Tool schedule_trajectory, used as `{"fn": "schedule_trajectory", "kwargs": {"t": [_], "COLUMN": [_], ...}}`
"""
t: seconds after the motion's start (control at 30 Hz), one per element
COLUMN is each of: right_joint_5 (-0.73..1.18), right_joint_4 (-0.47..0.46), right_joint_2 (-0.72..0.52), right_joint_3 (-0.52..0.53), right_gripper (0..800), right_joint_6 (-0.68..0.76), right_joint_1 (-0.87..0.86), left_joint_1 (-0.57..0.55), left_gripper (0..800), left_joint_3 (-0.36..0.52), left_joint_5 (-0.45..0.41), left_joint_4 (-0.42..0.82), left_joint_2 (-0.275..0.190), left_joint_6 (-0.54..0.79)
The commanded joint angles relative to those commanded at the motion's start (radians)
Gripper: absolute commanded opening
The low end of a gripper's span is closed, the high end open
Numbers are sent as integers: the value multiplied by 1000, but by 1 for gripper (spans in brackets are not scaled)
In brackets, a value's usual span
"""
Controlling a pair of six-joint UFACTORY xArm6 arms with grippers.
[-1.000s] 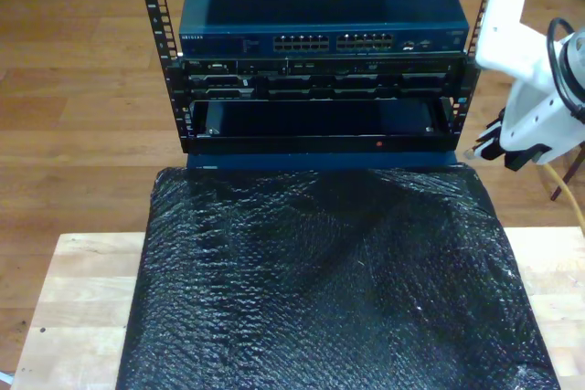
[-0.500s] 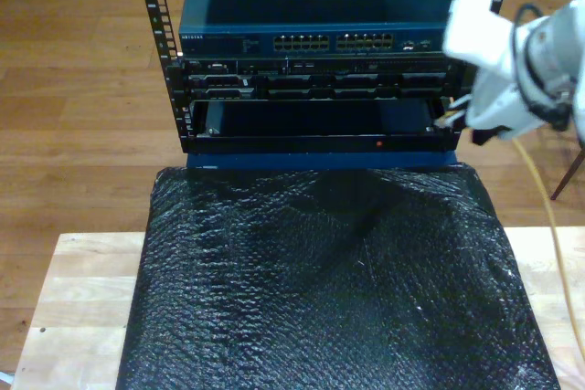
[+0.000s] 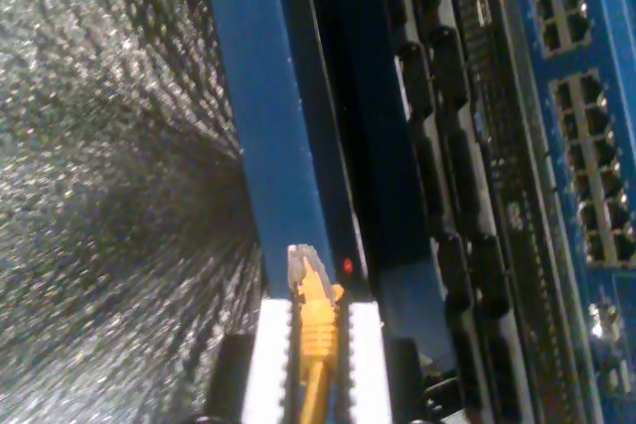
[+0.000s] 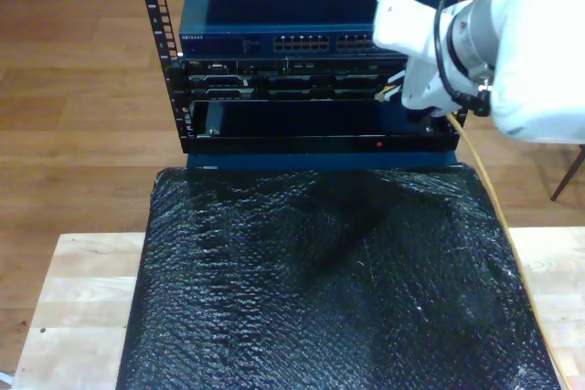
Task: Grab the cable and plug it in
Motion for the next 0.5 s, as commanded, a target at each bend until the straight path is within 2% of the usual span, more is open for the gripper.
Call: {"fn": "schedule_trajectory", "kwargs": {"t": [0.13,0.3,0.5], "right_joint_5": [-21,-135,-209], "right_joint_4": [-54,-143,-152], "right_joint_2": [8,6,6], "right_joint_3": [6,58,123], "right_gripper": [1,1,1], "right_joint_6": [18,20,20], "right_joint_1": [2,0,-3], "left_joint_1": [0,0,0], "left_gripper": [800,800,800], "left_joint_3": [0,0,0], "left_joint_5": [0,0,0], "left_joint_4": [0,0,0], "left_joint_2": [0,0,0], "left_joint_6": [0,0,0]}}
